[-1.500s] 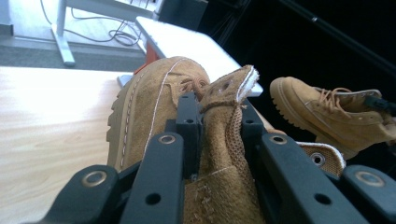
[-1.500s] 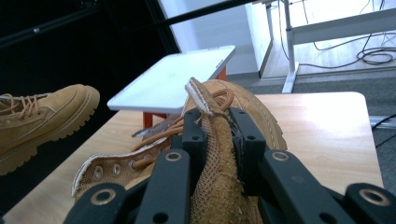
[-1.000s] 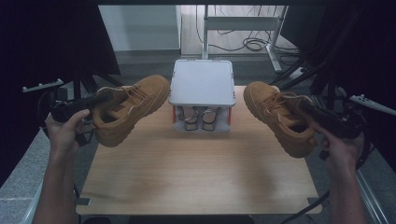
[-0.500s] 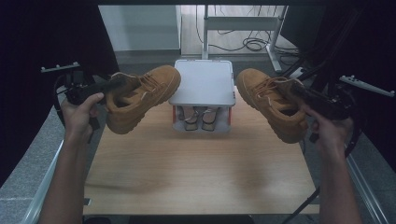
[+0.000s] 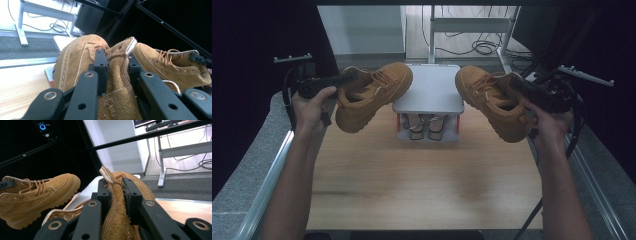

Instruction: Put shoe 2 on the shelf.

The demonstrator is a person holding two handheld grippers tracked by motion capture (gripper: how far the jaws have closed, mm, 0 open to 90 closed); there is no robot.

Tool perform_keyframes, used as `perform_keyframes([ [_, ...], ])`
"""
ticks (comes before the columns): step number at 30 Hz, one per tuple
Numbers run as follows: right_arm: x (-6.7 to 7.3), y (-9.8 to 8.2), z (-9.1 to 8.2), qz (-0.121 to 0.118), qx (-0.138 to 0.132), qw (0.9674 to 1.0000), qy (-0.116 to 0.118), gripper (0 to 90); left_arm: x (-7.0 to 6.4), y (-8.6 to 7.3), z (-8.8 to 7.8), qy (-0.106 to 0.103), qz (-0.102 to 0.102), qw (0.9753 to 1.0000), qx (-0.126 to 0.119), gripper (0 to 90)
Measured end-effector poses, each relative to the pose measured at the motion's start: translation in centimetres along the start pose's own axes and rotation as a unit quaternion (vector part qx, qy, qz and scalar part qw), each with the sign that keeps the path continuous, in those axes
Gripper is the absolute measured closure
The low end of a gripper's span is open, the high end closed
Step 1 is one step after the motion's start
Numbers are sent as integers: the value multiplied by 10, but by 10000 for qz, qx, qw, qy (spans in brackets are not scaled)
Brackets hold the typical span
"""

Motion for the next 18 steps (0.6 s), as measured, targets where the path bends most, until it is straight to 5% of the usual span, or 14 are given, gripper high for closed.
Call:
perform_keyframes([
  [14, 18, 11, 42, 46, 19, 10000, -51, 775, -16, 15, 25, 0, 136, 9999, 65, 769],
  [18, 22, 11, 53, 108, 28, 9999, -50, 775, -15, 15, 31, -37, 42, 10000, 71, 769],
])
Point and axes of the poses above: each handheld gripper's, and its own axes: z roughly forward along the jaws, y roughly out of its top, x roughly to its left, the point moved 7 cm from there along z, roughly forward along the jaws, and after that the axes turned 1 degree about -z, right-handed, at the moved point
